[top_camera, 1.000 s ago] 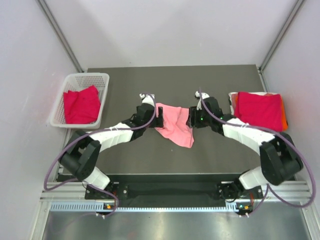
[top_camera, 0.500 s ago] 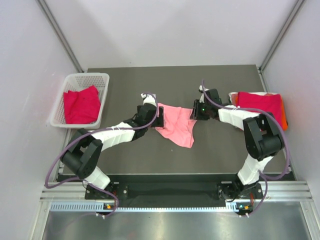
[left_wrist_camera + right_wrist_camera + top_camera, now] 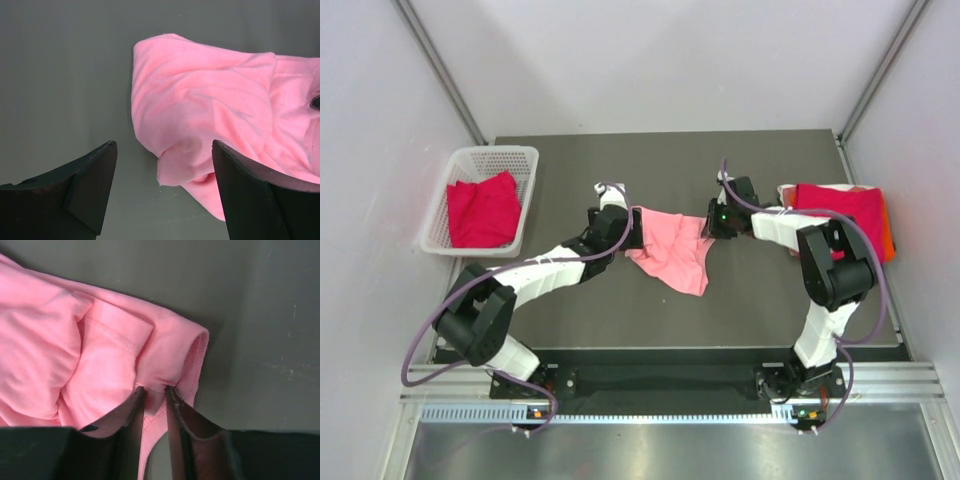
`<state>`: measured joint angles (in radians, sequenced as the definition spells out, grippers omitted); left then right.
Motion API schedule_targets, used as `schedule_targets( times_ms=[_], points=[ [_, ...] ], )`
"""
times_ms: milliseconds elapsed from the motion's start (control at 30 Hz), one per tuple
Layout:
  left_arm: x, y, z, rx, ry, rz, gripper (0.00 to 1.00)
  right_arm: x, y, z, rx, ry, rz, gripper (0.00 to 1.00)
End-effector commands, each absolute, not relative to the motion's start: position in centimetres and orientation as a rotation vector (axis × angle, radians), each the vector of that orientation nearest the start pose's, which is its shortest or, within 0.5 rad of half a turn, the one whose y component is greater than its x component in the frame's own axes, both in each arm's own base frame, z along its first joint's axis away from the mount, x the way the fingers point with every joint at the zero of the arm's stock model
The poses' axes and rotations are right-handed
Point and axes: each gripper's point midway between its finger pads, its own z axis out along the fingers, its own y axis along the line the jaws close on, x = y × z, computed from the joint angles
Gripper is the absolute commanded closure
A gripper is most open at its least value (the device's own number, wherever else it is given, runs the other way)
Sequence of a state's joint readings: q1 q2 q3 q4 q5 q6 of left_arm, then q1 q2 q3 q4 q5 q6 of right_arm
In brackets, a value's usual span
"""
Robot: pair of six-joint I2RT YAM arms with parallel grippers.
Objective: Fold and stack the t-shirts
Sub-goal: Flatten the tshirt out
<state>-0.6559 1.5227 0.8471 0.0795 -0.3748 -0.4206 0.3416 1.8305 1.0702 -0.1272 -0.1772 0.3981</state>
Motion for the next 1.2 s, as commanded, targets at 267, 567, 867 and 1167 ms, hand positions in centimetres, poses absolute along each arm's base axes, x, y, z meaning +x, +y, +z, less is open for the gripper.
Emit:
schedule_targets(
  times_ms=[267, 567, 867, 1167],
  points=[
    [35.9, -20.0, 12.8, -0.052, 2.047, -0.217, 0.19, 41.0, 18.2, 10.7, -0.03, 2.354, 0.454, 1.0],
    [34.9, -15.7, 15.6, -0.237, 1.923, -0.122, 0.19, 33.9, 24.1, 34.8, -0.352, 1.96, 0.511, 1.0],
    [33.1, -11.9, 18.2, -0.367, 1.798, -0.072, 0.16, 25.5, 21.6, 52.9, -0.348, 1.646, 0.627, 1.0],
    [32.7, -15.0, 19.5, -0.214, 1.819, -0.242, 0.17, 26.3, 19.6, 49.2, -0.302, 1.731, 0.501, 1.0]
  ],
)
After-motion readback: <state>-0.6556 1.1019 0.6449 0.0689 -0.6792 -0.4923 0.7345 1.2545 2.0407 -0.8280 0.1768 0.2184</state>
